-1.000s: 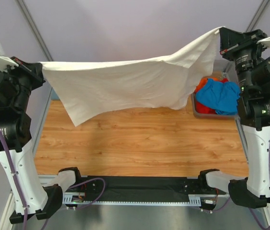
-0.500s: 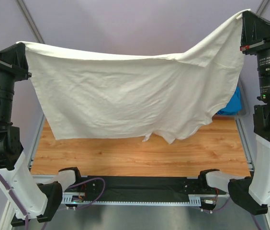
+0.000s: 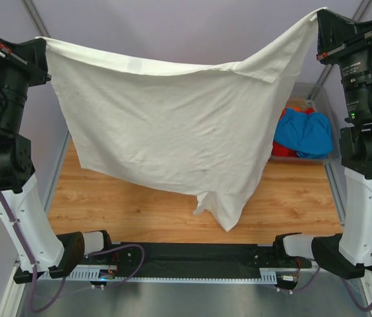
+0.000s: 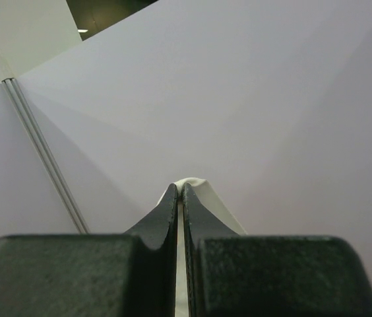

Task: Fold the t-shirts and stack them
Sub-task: Flatten the tshirt out

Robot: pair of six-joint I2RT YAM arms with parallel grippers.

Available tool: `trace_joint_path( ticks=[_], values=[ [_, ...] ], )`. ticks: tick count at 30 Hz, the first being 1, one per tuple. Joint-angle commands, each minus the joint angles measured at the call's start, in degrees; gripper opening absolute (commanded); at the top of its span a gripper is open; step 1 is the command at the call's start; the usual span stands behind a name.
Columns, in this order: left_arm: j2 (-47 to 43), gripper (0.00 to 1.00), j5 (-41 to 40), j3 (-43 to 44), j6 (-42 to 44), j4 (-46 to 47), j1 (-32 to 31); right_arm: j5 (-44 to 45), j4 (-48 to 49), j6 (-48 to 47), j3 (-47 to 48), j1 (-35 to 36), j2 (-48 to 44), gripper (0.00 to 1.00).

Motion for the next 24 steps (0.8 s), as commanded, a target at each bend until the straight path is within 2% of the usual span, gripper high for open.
trace_joint_path(
  ticks=[1,10,15,20,24],
  values=[
    [-3.3,0.00,1.9,1.2,-0.1,3.9,0.3,-0.3,3.5,-1.5,2.5,-0.3,-4.8,0.00],
    [-12.3,0.00,1.1,-2.3,0.8,2.9,0.3,-1.3,4.0,0.1,-2.1,-0.3,-14.9,0.00],
    [-17.4,0.00,-1.9,-4.0,2.0,1.7,-0.3,-3.2,2.4,0.7,-2.5,-0.3,-18.1,0.00],
    [-18.1,0.00,-4.7,-2.3,4.0,0.6,-1.9,-4.5,2.9,1.8,-1.0,-0.3,-17.7,0.00],
    [-16.7,0.00,-6.3,-2.7,4.8,-0.4,-2.0,-4.7,3.2,2.4,0.5,-0.4,-13.5,0.00]
  ],
)
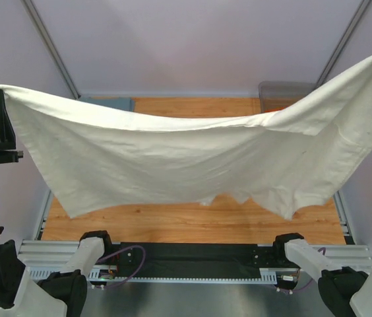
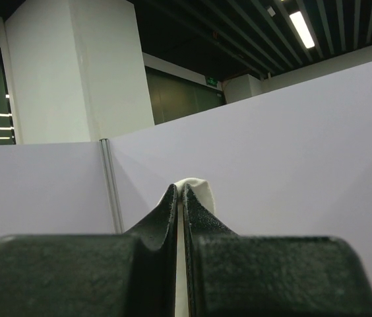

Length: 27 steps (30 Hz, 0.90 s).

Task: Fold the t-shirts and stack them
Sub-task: Flatten the tshirt out

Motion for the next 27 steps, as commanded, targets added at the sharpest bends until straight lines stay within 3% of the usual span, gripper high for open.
trace_joint_path(
  ticks=[1,8,12,17,21,27],
  values=[
    [3.3,0.00,-2.9,-1.3,2.6,-0.4,-0.2,-0.5,1.6,1.2,0.9,-0.2,5.1,0.00],
    [3.2,0.00,-5.6,-26.5,4.5,6.2,-0.2,-3.1,4.8,2.7,-5.5,-0.2,16.2,0.00],
    [2.8,0.00,-5.6,-42.7,5.8,12.2,-0.1,-5.6,11.0,4.7,-17.9,0.0,20.6,0.00],
    [2.9,0.00,-12.3,-58.6,8.0,18.9,-0.1,-7.7,19.1,4.7,-29.2,1.6,27.9,0.00],
    [9.0,0.00,-16.1,-63.7,11.8,22.8,0.6,-8.7,21.8,4.8,-31.4,3.4,36.4,0.00],
    [25.3,0.00,-14.6,-64.9,12.5,31.5,3.9,-9.6,20.8,4.7,-23.8,4.6,52.0,0.00]
  ],
)
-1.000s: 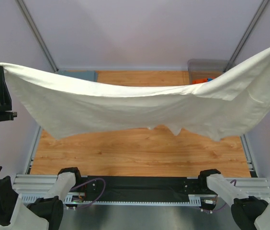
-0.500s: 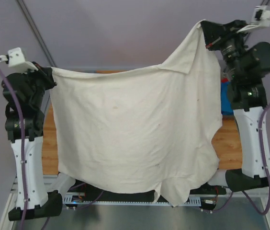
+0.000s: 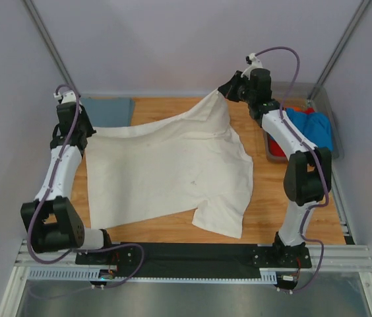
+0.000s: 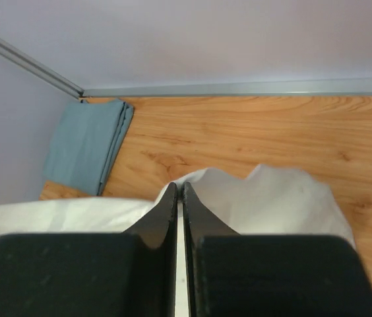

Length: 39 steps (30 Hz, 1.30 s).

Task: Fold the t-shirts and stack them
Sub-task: Flatten the tshirt out, then fold the tshirt

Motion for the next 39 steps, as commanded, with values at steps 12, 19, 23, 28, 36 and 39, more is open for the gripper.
trace_joint_path(
  ticks=[12,19,23,28,36,39],
  values=[
    [26.6,0.00,2.1,13.0,1.5,7.4,3.1,-0.6,-0.8,0.6,19.5,1.3,18.3,0.00],
    [26.4,0.00,2.6,12.2,2.0,4.7,3.5,2.2,-7.8,0.9,16.7,0.8,14.1,0.00],
    [25.5,0.00,1.6,11.3,2.2,1.0,4.2,1.4,-9.4,1.2,12.4,-0.1,11.6,0.00],
    [24.2,0.00,0.2,9.6,1.3,-1.9,4.6,1.9,-11.6,0.6,8.7,-0.8,8.9,0.00],
    [26.2,0.00,-0.9,10.8,0.5,-9.5,5.1,1.4,-17.2,-0.4,7.5,-1.3,7.3,0.00],
    [27.1,0.00,-0.3,11.4,0.0,-11.5,5.1,2.3,-18.9,-0.7,6.0,-1.3,6.4,0.00]
  ],
)
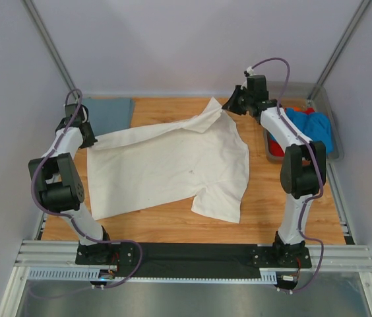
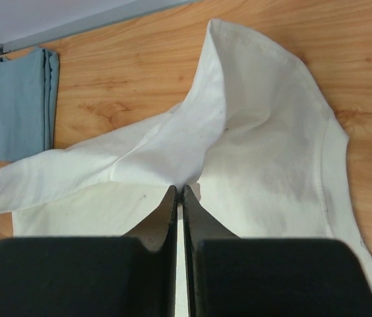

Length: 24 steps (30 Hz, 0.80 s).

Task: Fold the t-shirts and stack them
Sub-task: Fold the tshirt

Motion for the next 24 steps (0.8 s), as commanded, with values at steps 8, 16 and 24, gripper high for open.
trace_joint_path(
  ticks=[8,16,24],
  values=[
    [3.0,0.00,0.0,1.8,-1.5,-5.3,0.7,1.4,-4.3,-0.5,-4.8,-0.2,-4.4,0.00],
    [6.3,0.00,-1.8,2.8,-2.7,-4.4,0.7,0.5,-3.4,-0.1,-5.8,-0.1,-3.3,0.00],
    [7.3,0.00,-7.1,4.0,-2.5,-5.0,1.2,0.2,-4.3,-0.1,-6.0,0.3,-2.7,0.00]
  ],
)
